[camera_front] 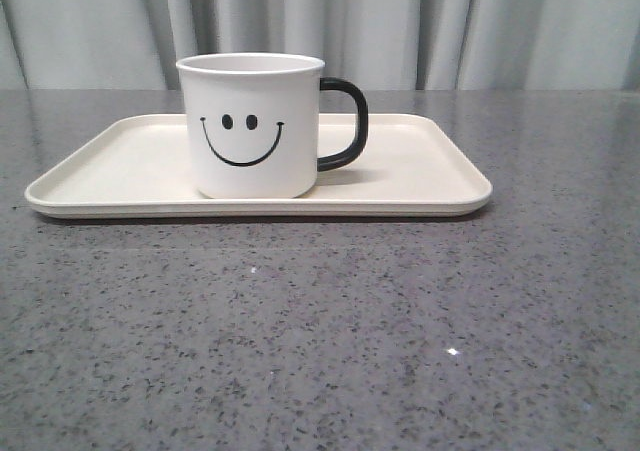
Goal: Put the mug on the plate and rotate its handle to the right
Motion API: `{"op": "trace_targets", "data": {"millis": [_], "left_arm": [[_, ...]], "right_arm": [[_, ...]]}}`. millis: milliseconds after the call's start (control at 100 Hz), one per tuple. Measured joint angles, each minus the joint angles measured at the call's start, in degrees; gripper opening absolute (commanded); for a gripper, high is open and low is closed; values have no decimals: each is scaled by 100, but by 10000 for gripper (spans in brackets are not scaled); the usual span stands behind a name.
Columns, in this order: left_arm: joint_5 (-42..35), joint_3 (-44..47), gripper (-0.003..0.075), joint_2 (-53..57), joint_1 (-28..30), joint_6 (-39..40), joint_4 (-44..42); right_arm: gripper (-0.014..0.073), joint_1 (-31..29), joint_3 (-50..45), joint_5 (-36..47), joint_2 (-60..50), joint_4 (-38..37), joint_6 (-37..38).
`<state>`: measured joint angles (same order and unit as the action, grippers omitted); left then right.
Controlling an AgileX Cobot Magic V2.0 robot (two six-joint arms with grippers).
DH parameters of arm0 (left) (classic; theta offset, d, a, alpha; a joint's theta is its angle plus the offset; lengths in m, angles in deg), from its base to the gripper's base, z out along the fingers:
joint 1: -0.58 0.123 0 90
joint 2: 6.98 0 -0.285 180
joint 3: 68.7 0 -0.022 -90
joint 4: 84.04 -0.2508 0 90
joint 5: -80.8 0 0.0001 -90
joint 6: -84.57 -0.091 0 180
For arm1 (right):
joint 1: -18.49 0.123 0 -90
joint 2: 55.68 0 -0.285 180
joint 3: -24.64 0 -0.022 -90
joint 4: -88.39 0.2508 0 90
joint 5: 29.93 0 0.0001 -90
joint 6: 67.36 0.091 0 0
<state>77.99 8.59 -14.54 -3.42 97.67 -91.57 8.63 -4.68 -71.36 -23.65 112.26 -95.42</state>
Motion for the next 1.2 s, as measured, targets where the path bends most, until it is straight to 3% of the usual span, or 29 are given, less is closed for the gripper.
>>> {"op": "trace_targets", "data": {"millis": [250, 470, 640, 950, 1200], "left_arm": [[0, 0, -20, 0, 0, 0, 0], [0, 0, -20, 0, 0, 0, 0], [0, 0, -20, 0, 0, 0, 0], [0, 0, -20, 0, 0, 0, 0], [0, 0, -20, 0, 0, 0, 0]], "right_arm": [[-120, 273, -485, 312, -572, -40, -10], [-120, 866, -1619, 1031, -1677, -40, -10], [-120, 1035, -2442, 1107, -2411, -40, -10], [-120, 1035, -3403, 1137, -2497, -40, -10], [-120, 1035, -3939, 1727, -2497, -78, 136]]}}
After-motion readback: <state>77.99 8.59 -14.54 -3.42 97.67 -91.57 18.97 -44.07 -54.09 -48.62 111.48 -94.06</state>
